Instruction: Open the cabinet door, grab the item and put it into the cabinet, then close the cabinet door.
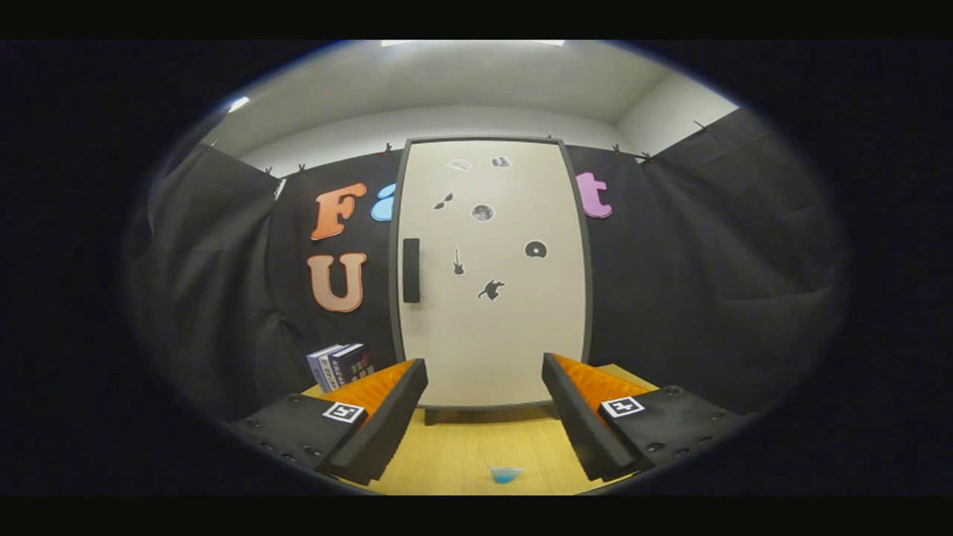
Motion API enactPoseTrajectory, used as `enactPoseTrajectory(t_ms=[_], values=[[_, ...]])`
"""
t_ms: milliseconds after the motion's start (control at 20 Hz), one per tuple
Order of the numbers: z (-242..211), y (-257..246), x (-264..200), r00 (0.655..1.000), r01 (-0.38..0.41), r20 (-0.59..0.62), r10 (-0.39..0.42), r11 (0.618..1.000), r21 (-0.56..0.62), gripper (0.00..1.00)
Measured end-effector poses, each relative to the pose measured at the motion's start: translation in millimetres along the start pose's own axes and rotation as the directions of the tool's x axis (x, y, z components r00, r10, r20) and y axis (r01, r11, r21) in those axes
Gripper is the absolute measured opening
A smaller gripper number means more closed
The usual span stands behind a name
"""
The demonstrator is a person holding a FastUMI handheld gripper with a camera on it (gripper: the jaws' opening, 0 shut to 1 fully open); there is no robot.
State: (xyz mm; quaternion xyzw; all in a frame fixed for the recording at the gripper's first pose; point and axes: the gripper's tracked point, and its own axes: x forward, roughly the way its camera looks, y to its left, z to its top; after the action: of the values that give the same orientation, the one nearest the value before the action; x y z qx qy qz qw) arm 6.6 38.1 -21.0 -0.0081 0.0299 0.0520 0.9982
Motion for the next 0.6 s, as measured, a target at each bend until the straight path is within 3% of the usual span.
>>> enactPoseTrajectory(t_ms=[150,600], values=[[-3,3,3,1.0,-0.016,0.004,0.016,1.0,0.014,1.0],[26,2,-4,0.994,0.066,0.093,-0.065,0.998,-0.004,1.0]])
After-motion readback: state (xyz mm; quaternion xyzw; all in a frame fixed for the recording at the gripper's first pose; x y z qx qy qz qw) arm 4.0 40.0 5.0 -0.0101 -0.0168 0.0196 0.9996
